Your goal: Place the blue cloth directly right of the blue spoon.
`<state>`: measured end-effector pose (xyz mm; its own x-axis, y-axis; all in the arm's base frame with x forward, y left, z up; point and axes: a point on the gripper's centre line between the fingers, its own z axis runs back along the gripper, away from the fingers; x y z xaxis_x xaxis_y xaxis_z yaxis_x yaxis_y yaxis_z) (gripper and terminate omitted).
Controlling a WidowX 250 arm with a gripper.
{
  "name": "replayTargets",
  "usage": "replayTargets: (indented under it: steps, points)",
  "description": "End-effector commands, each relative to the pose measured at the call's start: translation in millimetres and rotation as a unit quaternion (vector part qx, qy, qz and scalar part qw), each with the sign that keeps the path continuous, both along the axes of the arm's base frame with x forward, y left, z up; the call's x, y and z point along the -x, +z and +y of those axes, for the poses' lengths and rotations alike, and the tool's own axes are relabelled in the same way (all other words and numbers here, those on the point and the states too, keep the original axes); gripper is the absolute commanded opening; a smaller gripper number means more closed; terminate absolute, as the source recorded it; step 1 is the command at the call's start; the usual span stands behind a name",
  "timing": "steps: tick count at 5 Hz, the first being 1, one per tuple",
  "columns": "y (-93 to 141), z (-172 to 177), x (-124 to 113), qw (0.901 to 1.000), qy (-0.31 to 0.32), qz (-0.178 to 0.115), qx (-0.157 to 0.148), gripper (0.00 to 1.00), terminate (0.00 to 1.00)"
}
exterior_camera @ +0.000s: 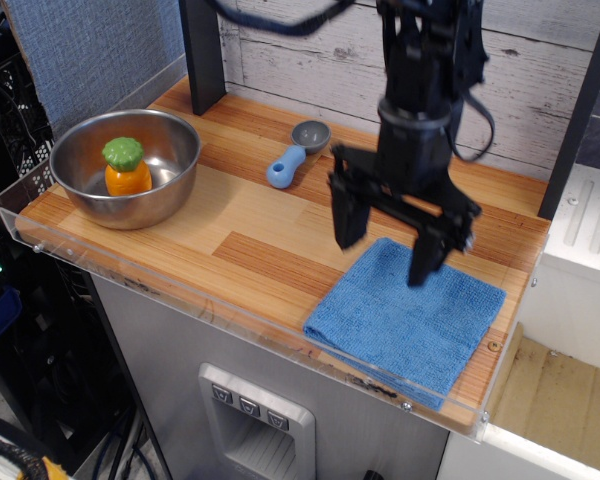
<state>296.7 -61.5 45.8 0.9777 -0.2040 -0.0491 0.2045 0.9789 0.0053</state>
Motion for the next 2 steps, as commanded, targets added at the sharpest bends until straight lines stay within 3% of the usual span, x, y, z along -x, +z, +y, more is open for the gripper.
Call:
replayTargets:
  steps: [1, 2]
  points:
    - [-30.9, -24.3, 0.7, 0.9991, -0.028, 0.009, -0.031, 1.0, 0.0]
    - [-53.5, -33.5, -2.3, 0.997, -0.036, 0.019, -0.066, 1.0, 0.0]
